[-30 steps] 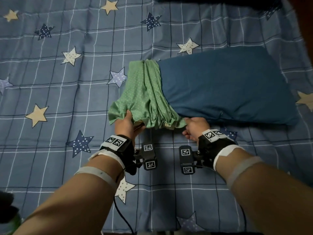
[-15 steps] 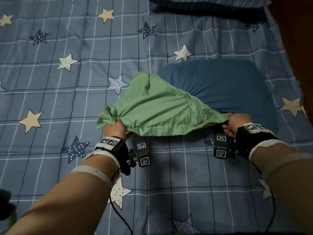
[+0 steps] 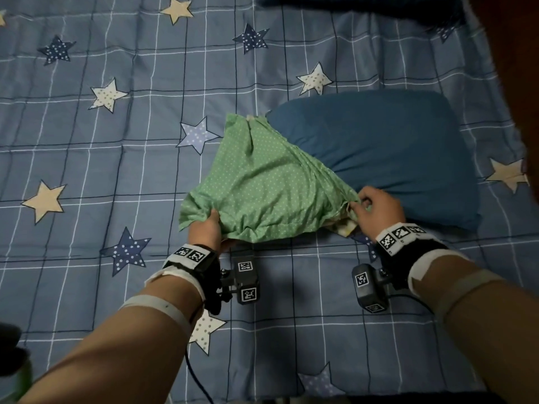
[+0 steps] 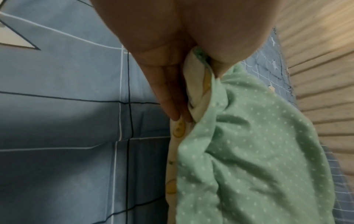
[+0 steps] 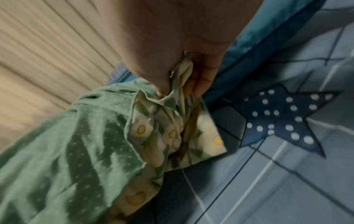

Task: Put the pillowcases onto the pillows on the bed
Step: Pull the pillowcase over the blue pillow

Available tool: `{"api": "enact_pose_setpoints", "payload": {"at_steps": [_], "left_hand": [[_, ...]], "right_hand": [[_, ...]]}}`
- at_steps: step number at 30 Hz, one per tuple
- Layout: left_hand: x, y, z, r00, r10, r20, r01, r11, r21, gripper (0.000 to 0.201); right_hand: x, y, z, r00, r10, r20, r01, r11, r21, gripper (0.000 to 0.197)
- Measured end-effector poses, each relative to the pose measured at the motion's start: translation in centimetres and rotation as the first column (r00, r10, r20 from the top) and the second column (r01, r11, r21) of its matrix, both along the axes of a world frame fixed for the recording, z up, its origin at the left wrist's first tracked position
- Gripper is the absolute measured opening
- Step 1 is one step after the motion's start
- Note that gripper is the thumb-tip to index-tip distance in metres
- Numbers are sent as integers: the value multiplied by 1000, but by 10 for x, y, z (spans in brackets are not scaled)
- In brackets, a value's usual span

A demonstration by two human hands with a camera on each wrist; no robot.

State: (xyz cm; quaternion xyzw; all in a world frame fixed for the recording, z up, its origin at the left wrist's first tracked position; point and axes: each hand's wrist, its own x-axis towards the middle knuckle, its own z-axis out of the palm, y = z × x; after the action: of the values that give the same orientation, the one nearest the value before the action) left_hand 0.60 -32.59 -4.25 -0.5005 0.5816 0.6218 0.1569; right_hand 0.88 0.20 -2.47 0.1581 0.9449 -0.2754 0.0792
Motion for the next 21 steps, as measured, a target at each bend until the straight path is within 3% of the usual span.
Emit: {"api": "enact_pose_setpoints", "payload": {"at_steps": [3,6,10,12,13,16,19,21], "left_hand": [[-3,-11,-9,996,-74,43,81,978,-194,49],[-9,-22,-5,994,-85,66,102,944,-313,52],[1,-23,1,951,-254,175,279,950,-137,36],[9,-33,-3,888,-383,254,420,900,-113,32],[7,-43,-8,856,-412,311,479,860,-179,42],[-15,-60,-10,941,-242,235,320,860,-397,78],[-57,-37,10,913,-392,116,405,825,-394,74],[-82,-13,21,860,-506,68,487,773,-406,68]], "right_hand": [[-7,17,6,1000,-1,10,1,999,34,20],[-14,39,10,995,-96,18,94,992,89,26],[-13,42,3,969,-176,175,162,982,95,28],[-8,36,0,950,-156,270,138,987,84,20],[-8,31,2,948,-149,280,130,988,86,15],[-18,10,15,991,-88,104,84,996,43,15],[-44,-17,35,989,60,-134,-55,998,37,24],[-69,-35,43,971,198,-132,-199,980,10,36]]}}
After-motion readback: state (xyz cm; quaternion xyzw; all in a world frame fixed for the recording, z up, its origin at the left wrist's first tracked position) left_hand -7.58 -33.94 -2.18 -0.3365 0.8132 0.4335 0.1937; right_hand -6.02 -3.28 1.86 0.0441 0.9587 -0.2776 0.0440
